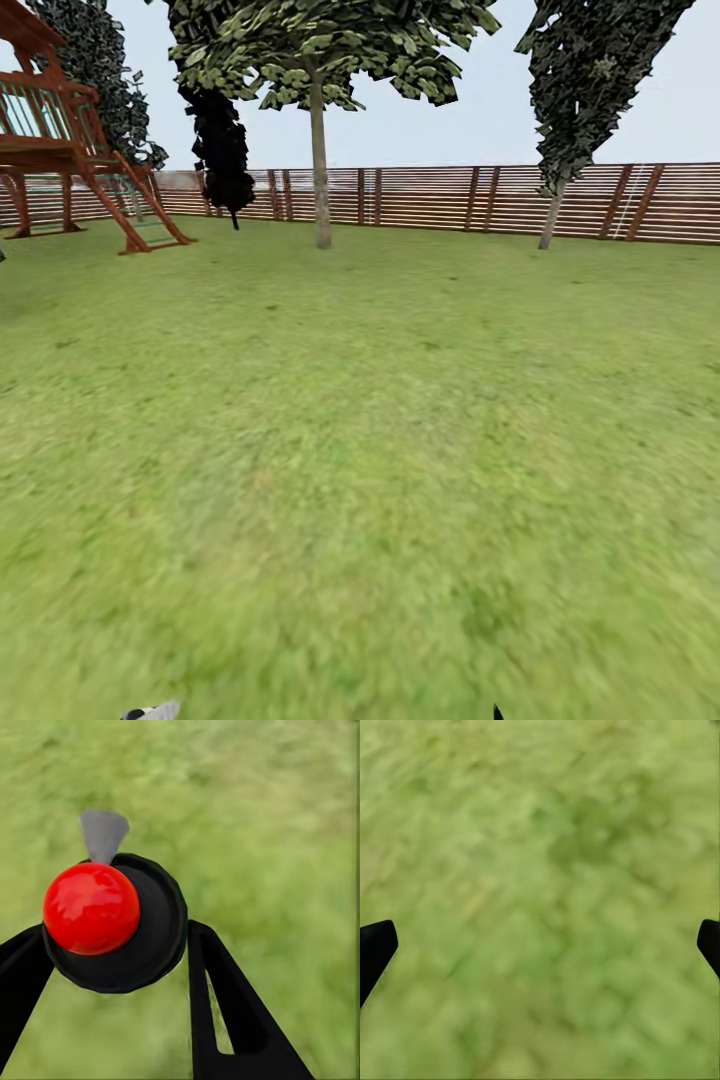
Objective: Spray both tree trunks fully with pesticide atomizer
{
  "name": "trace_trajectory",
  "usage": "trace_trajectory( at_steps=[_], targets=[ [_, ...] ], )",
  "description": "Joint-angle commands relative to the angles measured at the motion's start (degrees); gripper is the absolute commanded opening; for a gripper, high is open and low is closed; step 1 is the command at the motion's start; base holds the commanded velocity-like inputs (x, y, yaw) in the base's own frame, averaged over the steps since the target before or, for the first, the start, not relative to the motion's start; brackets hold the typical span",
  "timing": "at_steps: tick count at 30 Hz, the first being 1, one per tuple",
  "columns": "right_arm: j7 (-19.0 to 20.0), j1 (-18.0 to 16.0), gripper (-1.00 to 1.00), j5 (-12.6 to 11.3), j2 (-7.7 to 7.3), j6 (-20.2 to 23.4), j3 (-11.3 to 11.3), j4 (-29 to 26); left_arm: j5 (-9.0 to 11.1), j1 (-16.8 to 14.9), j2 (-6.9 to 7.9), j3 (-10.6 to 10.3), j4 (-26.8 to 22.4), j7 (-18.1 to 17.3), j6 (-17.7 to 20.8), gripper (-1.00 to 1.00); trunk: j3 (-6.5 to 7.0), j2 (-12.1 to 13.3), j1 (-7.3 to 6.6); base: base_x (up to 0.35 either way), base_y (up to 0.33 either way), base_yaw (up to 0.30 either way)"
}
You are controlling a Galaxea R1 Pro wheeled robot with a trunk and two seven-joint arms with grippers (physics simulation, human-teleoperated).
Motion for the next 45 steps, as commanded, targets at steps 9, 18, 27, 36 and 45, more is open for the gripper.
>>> trace_trajectory(
  at_steps=[9,18,27,36,45],
  targets=[
    [0.0,0.0,1.0,0.0,0.0,0.0,0.0,0.0,0.2,0.0,0.07,0.1,0.0,0.0,0.0,-1.0,0.0,0.0,0.0,0.339,0.0,0.0],
    [0.0,0.0,1.0,0.0,0.0,0.0,0.0,0.0,0.2,0.0,0.08,0.0,0.0,0.0,0.0,-1.0,0.0,0.0,0.0,0.339,0.038,0.0],
    [0.0,0.0,1.0,0.0,0.0,0.0,0.0,0.0,0.2,0.0,0.04,0.0,0.0,0.0,0.0,-1.0,0.0,0.0,0.0,0.336,0.121,0.0],
    [0.0,0.0,1.0,0.0,0.0,0.0,0.0,0.0,0.2,0.0,0.0,0.1,0.0,0.0,0.0,-1.0,0.0,0.0,0.0,0.334,0.13,0.0],
    [0.0,0.0,1.0,0.0,0.01,0.0,0.0,0.0,0.2,0.0,0.0,0.1,-0.1,0.0,0.0,-1.0,0.0,0.0,0.0,0.334,0.13,0.0]
  ],
)
